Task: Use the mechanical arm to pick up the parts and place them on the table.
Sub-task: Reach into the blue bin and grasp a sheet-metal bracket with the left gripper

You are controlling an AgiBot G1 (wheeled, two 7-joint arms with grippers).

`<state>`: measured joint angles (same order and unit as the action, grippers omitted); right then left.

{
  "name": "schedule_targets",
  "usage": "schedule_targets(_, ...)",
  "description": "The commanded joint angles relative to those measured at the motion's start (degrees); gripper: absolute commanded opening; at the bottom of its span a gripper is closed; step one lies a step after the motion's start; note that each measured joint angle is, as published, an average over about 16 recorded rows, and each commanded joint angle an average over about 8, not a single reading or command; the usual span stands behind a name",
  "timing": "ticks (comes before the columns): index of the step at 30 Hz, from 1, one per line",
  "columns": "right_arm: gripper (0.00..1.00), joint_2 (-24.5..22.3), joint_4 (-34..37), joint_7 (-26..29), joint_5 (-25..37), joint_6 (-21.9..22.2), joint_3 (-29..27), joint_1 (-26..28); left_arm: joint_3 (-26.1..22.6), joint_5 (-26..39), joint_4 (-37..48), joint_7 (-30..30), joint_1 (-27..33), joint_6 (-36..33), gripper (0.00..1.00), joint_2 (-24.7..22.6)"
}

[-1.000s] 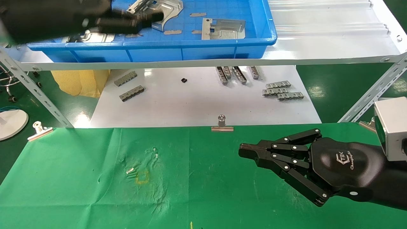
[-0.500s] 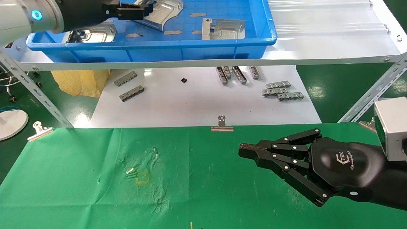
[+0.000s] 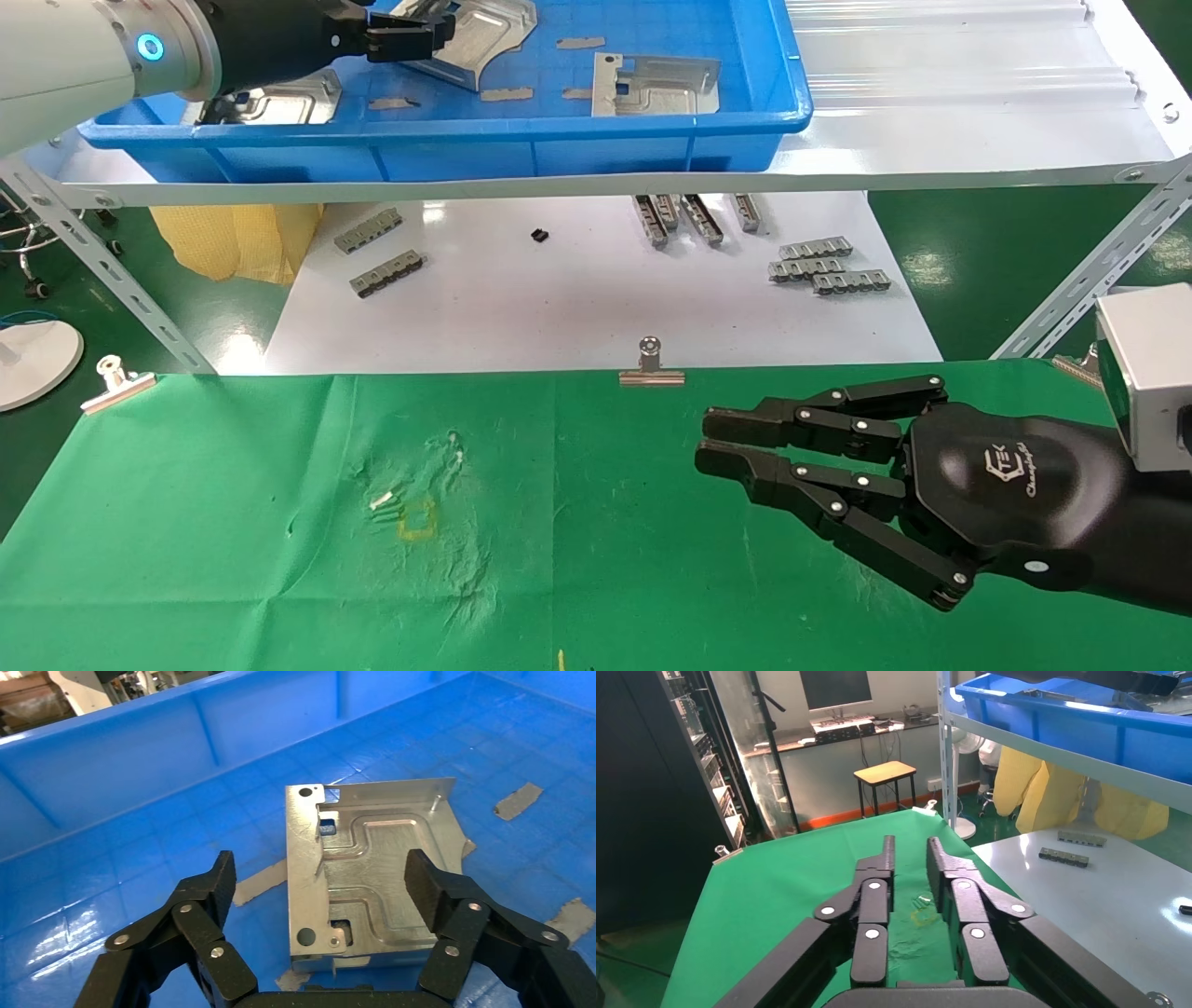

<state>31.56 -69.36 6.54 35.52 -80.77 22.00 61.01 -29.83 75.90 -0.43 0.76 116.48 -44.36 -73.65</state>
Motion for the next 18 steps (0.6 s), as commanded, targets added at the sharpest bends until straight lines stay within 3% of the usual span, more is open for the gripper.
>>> schedule_targets(1, 1.00, 0.0, 0.0, 0.0, 0.0, 0.0, 0.0, 0.0, -0.1, 0.1, 0.2, -0.1, 0.0, 0.6, 0.00, -0.3)
schedule_targets(18, 1.00, 0.0, 0.0, 0.0, 0.0, 0.0, 0.0, 0.0, -0.2, 0.3, 0.3, -0.4, -0.1, 2.3, 0.00, -1.1)
